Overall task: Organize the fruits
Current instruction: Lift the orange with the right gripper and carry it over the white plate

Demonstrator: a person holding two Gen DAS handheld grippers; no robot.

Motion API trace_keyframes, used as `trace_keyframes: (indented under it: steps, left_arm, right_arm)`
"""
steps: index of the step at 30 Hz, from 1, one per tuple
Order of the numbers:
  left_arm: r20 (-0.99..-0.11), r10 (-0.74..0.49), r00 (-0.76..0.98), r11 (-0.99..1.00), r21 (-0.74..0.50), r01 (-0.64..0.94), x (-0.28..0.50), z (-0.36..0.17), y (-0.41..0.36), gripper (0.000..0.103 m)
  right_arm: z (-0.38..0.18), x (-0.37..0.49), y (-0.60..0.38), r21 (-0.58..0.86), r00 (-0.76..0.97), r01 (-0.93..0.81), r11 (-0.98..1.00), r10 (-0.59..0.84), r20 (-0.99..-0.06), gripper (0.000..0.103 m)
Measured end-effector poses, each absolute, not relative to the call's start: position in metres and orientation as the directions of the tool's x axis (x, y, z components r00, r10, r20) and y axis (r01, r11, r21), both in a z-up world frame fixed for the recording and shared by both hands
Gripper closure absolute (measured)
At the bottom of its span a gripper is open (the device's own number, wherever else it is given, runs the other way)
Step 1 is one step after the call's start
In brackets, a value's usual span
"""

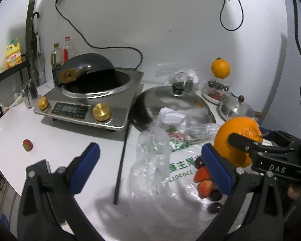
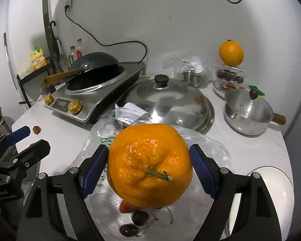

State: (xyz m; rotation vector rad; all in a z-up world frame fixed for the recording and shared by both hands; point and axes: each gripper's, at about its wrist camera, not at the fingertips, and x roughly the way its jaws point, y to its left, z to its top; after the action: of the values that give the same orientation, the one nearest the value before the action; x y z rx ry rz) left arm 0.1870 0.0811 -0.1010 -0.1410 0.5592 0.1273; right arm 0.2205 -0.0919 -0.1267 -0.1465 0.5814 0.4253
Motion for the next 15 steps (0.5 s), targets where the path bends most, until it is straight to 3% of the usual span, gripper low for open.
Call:
trace_keyframes:
  steps: [15]
  left_arm:
    - [-0.544, 0.035, 0.839, 0.994, -0.066, -0.084, 0.192, -0.095, 0.019, 0.001]
  right_arm:
    - [-0.117, 0.210, -0.168, 0.011, 0.800, -0.337, 0.941, 0.293, -0.524, 0.018]
